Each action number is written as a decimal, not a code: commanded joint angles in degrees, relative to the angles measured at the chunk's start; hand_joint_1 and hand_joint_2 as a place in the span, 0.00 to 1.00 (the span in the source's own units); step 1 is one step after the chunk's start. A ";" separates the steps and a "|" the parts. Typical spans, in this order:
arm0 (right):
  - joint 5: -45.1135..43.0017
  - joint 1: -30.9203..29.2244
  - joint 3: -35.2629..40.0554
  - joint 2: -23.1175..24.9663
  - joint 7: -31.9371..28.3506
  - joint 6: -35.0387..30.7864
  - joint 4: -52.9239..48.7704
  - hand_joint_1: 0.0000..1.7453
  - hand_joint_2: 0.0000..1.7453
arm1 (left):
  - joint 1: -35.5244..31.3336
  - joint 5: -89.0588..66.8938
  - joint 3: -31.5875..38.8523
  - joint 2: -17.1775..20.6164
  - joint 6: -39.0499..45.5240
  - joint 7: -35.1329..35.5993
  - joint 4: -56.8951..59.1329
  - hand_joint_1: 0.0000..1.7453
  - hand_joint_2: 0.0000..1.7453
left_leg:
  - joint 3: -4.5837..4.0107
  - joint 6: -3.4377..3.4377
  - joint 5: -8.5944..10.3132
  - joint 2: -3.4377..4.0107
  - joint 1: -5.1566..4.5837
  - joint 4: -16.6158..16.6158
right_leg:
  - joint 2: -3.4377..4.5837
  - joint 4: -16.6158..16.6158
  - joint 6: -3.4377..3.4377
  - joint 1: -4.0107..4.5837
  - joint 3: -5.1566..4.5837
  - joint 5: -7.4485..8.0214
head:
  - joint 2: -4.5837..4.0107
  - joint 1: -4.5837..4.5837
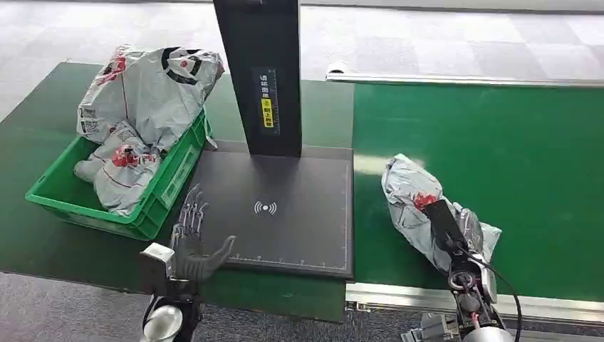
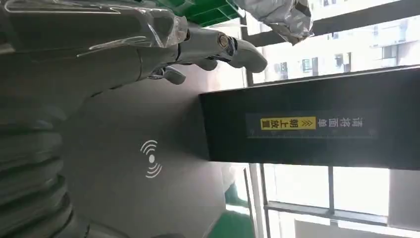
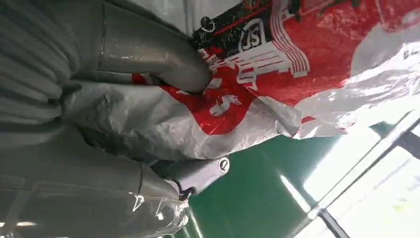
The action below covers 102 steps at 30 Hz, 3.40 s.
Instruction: Moved the parcel from conveyor to table for the left to box.
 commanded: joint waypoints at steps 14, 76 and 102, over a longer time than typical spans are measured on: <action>-4.43 -4.29 28.17 0.67 0.07 11.67 -31.35 1.00 1.00 | -6.03 -5.50 7.68 4.32 5.13 -3.42 -5.49 0.00 1.00 | -0.04 -0.01 0.10 0.17 0.00 -0.02 | 0.08 0.03 -0.05 0.02 -0.11 0.05 | 0.00 -0.02; -34.13 3.13 23.47 1.87 -8.51 21.15 -27.67 0.00 1.00 | -17.85 -36.20 -17.44 9.04 4.04 5.62 9.96 0.00 1.00 | -0.07 -0.05 0.26 -0.45 0.10 -0.05 | -0.49 -0.05 -0.05 0.14 0.03 0.03 | 0.00 0.00; -35.11 8.82 23.04 5.15 -9.96 21.35 -36.75 0.00 1.00 | -40.85 -60.47 -26.91 -0.18 18.31 23.95 56.48 1.00 1.00 | -0.05 -0.07 0.17 0.06 0.10 0.01 | 0.01 0.05 -0.10 0.13 -0.11 0.12 | 0.00 0.00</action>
